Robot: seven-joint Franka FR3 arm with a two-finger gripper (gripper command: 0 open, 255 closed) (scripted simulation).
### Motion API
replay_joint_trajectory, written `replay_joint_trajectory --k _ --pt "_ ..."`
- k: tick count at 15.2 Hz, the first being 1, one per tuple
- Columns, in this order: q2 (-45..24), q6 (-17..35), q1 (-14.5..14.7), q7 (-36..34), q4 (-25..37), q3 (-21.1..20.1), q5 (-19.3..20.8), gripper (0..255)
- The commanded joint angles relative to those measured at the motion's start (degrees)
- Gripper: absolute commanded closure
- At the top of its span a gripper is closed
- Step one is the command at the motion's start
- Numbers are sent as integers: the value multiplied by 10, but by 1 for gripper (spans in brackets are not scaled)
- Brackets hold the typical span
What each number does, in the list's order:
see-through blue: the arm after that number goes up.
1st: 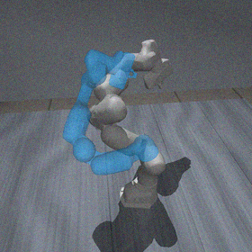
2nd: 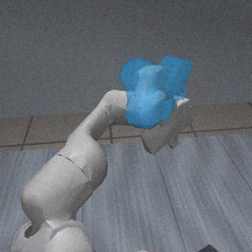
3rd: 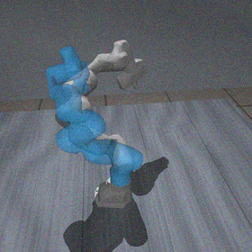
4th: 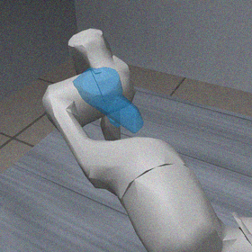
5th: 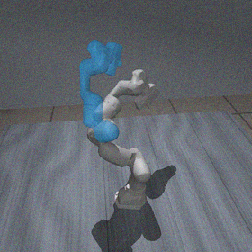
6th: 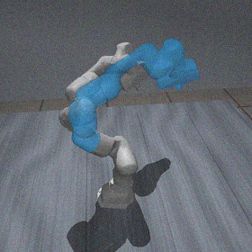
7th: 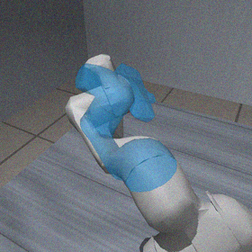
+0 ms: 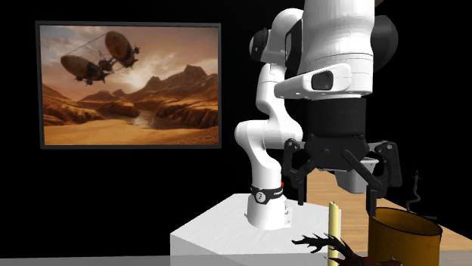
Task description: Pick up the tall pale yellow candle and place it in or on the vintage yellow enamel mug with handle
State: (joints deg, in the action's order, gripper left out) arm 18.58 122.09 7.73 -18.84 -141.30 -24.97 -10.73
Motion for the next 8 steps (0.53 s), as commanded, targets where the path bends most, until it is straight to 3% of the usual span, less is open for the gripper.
replay_joint_trajectory --k 1,8 --pt "-7 18 0 -1 -11 -3 0 0" --pt "-18 40 0 -3 -22 -7 1 0"
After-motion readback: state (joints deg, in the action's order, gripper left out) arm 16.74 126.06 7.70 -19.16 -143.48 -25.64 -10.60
